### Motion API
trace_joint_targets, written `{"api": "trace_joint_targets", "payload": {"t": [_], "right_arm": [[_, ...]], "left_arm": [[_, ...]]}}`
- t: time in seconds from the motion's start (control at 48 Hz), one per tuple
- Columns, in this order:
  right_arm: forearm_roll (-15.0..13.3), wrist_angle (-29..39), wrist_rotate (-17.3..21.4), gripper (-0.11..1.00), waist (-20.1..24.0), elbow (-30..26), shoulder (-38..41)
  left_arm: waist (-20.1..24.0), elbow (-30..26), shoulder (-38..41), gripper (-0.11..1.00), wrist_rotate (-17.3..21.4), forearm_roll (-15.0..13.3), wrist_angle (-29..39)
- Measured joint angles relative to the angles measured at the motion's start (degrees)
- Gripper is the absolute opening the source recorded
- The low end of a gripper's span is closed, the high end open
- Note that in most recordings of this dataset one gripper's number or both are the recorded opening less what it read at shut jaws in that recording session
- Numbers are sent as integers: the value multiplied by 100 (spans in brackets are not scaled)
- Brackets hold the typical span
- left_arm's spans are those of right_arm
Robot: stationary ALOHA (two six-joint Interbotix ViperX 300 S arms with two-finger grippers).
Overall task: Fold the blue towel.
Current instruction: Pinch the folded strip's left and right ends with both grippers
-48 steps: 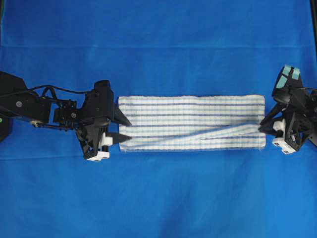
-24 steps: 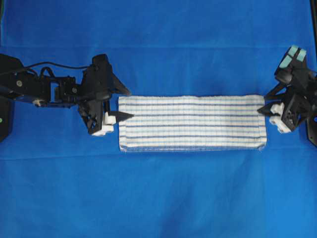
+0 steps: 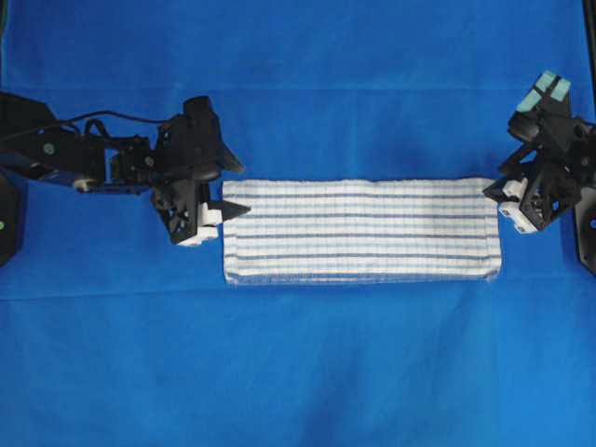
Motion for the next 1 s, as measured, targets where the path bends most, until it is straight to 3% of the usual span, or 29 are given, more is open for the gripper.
{"api": "trace_joint_targets", "payload": {"t": [0.229,0.354,0.438,0.563,0.625,1.0], "right_arm": [[-35,-563,0,59,-62,-70,791],[-88,-659,-62,55,-79,-132,1081],[-141,-694,-70,41,-88,-158,1160],[-176,-765,-53,7,-123,-158,1204],[-176,-756,-53,5,-114,-158,1204],[-167,-589,9,5,-114,-149,993]], "left_arm": [[97,-35,387,69,0,-9,0],[97,-44,413,57,0,0,44],[97,-53,413,40,9,0,105],[70,-97,413,13,-18,0,264],[53,-105,413,4,-9,0,290],[53,-211,396,3,-70,0,615]]}}
